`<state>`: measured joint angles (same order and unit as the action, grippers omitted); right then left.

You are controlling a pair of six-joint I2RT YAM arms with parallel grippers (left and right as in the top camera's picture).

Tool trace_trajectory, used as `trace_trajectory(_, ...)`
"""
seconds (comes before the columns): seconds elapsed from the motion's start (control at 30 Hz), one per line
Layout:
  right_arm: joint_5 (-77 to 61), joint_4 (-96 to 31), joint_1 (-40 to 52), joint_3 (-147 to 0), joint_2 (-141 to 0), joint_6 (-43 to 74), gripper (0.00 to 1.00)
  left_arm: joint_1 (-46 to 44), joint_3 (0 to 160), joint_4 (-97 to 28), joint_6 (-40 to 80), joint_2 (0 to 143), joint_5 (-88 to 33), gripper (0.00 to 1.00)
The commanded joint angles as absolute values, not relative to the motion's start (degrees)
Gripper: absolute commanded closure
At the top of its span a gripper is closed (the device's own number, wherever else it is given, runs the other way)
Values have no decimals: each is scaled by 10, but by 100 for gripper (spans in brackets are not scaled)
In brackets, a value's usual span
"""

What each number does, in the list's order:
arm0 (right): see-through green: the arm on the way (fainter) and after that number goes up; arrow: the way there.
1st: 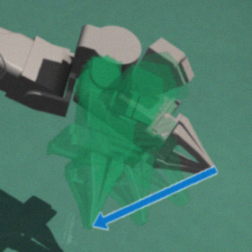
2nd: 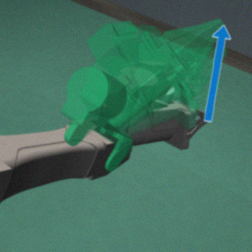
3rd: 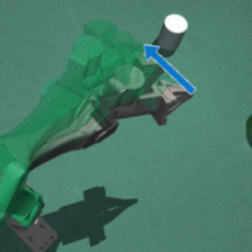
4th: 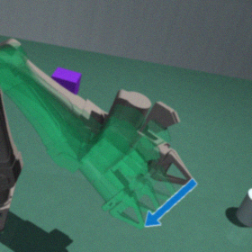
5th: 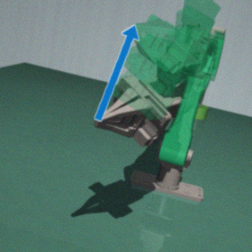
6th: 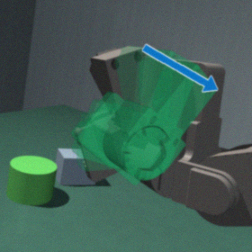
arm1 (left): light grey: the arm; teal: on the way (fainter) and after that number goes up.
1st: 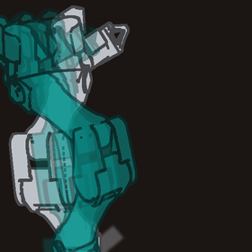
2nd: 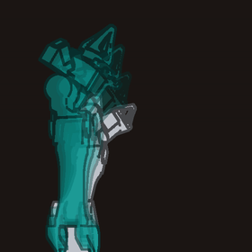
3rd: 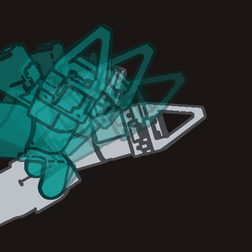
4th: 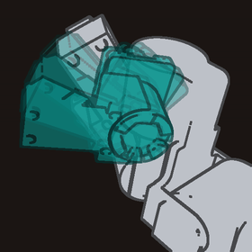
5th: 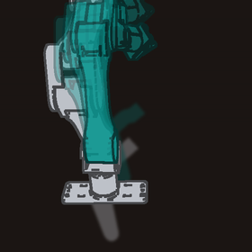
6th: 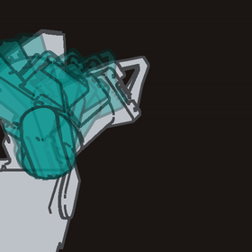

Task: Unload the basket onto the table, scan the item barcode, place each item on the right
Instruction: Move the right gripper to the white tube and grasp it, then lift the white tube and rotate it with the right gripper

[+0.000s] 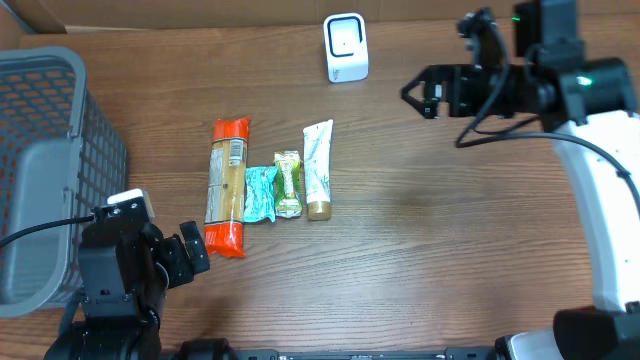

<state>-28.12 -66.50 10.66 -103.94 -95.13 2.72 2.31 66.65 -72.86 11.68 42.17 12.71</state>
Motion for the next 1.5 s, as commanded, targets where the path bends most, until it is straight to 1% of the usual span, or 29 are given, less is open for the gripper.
trace_trajectory(0.0, -232, -635, 135, -1054, -976, 21, 0, 26, 665, -729, 123, 420, 136, 1)
trace_trajectory(0.07, -268, -602, 142, -1052, -994, 65, 0, 26, 665, -729, 123, 420, 136, 1)
trace_trajectory(0.17, -309, -590, 152, -1051, -1020, 74, 0, 26, 665, -729, 123, 420, 136, 0)
trace_trajectory(0.23, -295, -592, 166, -1050, -1037, 71, 0, 26, 665, -729, 123, 420, 136, 0)
trace_trajectory(0.27, -274, -588, 181, -1050, -1051, 71, 6, 26, 665, -729, 123, 420, 136, 0)
trace_trajectory(0.3, -260, -586, 187, -1050, -1057, 74, 8, 26, 665, -729, 123, 420, 136, 0)
trace_trajectory(0.47, -186, -575, 233, -1050, -1102, 75, 10, 26, 665, -729, 123, 420, 136, 0)
trace_trajectory(0.67, -187, -554, 258, -1050, -1170, 90, 11, 26, 665, -729, 123, 420, 136, 0)
trace_trajectory(0.73, -210, -546, 262, -1049, -1201, 93, 12, 26, 665, -729, 123, 420, 136, 1)
trace_trajectory(0.83, -259, -521, 263, -1049, -1234, 93, 15, 26, 665, -729, 123, 420, 136, 0)
trace_trajectory(0.93, -260, -510, 268, -1049, -1251, 112, 16, 26, 665, -729, 123, 420, 136, 0)
trace_trajectory(1.0, -260, -504, 273, -1049, -1262, 136, 20, 26, 665, -729, 123, 420, 136, 0)
trace_trajectory(1.1, -260, -497, 283, -1049, -1283, 168, 20, 26, 665, -729, 123, 420, 136, 1)
trace_trajectory(1.17, -254, -493, 292, -1049, -1301, 175, 24, 26, 665, -729, 123, 420, 136, 1)
trace_trajectory(1.27, -241, -487, 298, -1049, -1319, 198, 26, 26, 665, -729, 123, 420, 136, 0)
trace_trajectory(1.3, -241, -484, 301, -1048, -1325, 198, 30, 26, 665, -729, 123, 420, 136, 0)
trace_trajectory(1.4, -240, -473, 307, -1041, -1326, 197, 36, 26, 665, -729, 123, 420, 136, 0)
trace_trajectory(1.47, -241, -459, 312, -1034, -1326, 198, 43, 26, 665, -729, 123, 420, 136, 1)
